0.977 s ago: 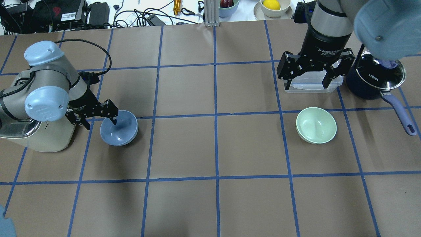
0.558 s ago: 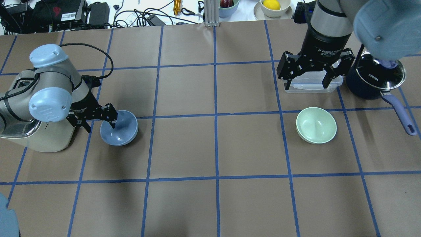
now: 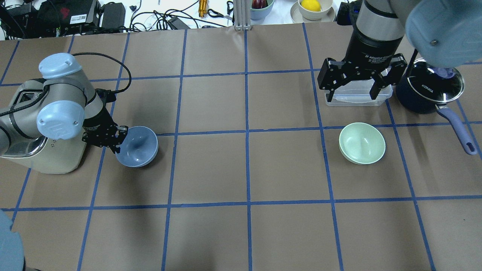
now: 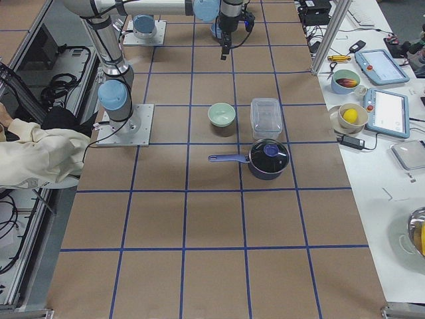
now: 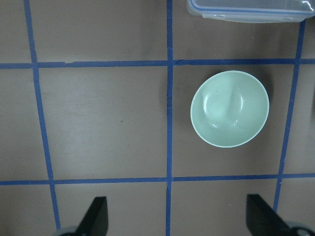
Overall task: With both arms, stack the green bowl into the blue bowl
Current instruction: 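Slide the light blue bowl with the left gripper toward the table center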
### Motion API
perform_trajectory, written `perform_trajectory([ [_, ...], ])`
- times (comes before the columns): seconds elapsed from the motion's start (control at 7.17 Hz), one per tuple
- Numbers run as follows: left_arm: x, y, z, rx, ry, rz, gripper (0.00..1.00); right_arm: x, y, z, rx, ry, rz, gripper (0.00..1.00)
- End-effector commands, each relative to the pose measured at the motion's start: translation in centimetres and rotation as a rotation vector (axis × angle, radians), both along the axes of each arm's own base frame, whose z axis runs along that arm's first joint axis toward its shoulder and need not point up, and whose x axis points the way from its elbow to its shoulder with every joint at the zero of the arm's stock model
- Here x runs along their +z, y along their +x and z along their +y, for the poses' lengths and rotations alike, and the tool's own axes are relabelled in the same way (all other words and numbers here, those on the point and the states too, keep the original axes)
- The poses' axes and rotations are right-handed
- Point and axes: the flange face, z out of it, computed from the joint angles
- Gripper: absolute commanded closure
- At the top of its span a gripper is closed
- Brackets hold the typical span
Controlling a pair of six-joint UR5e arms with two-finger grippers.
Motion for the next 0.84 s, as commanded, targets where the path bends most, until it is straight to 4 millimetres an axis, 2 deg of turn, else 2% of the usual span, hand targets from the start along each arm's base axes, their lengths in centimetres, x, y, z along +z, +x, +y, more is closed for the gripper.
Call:
perform_trajectory([
  [0.0,4.1,-0.7,-2.0,-0.014,-0.03,-0.013,1.0,-0.1,-0.3,0.0,0.005,0.004,0.017,0.0],
  [0.14,6.0,-3.8,-3.2,-0.016,-0.058,-0.006,1.0,-0.1,-0.3,-0.1,0.005,0.004,0.017,0.0],
  [0.42,8.1,-15.0,-4.3,0.012,-0.125,0.048,1.0,0.0,-0.5,-0.1,0.002,0.004,0.017,0.0],
  [0.7,7.3,-22.3,-3.2,0.061,-0.11,0.157,1.0,0.0,-0.4,0.0,0.002,0.007,0.017,0.0],
])
